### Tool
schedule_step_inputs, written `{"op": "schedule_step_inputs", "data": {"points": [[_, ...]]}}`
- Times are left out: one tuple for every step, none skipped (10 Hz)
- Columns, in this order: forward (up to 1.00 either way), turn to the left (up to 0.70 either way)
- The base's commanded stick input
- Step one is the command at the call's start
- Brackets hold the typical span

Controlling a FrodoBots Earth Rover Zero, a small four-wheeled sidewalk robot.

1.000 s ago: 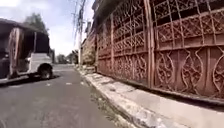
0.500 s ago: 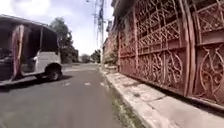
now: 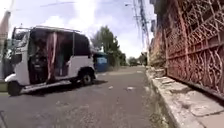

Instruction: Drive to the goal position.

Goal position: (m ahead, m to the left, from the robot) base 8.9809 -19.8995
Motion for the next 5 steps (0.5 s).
{"op": "schedule_step_inputs", "data": {"points": [[0.00,0.70],[0.00,0.70],[0.00,0.70],[0.00,0.40],[0.14,0.00]]}}
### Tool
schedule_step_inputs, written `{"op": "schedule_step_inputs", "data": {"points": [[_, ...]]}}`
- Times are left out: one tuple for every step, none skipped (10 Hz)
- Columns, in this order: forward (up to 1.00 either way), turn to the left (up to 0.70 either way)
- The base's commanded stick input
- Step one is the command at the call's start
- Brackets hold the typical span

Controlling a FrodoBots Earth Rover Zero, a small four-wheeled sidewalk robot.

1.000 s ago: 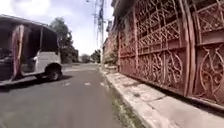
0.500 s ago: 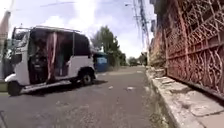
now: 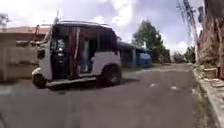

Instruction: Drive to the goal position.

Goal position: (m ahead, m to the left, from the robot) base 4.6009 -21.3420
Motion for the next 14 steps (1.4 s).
{"op": "schedule_step_inputs", "data": {"points": [[0.52,0.00],[0.70,0.00],[0.70,0.00],[0.70,0.00],[0.70,0.00],[0.70,0.00],[0.70,0.00],[0.70,0.00],[0.70,-0.03],[0.70,-0.23],[0.70,-0.34],[0.70,-0.35],[0.70,-0.35],[0.70,-0.35]]}}
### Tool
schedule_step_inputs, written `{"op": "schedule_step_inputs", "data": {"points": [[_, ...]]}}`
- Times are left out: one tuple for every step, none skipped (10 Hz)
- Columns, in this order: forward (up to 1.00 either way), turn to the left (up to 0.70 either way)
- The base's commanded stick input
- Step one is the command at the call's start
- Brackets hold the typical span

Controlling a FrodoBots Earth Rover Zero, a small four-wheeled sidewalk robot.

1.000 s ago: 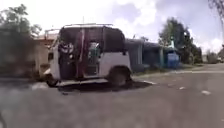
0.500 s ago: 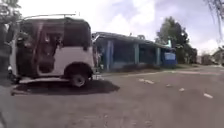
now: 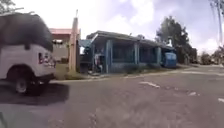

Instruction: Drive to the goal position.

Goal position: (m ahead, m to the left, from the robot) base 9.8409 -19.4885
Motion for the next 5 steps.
{"op": "schedule_step_inputs", "data": {"points": [[0.70,-0.35],[0.70,-0.35],[0.70,-0.35],[0.70,-0.35],[0.70,-0.35]]}}
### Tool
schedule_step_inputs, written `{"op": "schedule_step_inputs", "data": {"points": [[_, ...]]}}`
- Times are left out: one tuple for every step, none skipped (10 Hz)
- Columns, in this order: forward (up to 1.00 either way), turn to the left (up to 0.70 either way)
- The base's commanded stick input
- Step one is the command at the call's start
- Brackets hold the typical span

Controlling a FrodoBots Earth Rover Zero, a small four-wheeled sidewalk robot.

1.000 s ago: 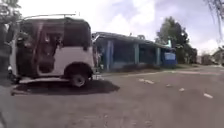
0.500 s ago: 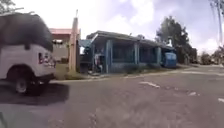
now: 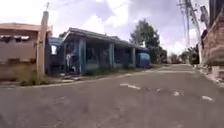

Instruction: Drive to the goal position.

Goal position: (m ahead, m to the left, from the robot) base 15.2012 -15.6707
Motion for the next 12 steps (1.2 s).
{"op": "schedule_step_inputs", "data": {"points": [[0.70,-0.35],[0.70,-0.35],[0.70,-0.35],[0.70,-0.35],[0.70,-0.35],[0.70,-0.35],[0.70,-0.15],[0.70,0.00],[0.70,0.00],[0.70,0.00],[0.70,0.00],[0.70,0.00]]}}
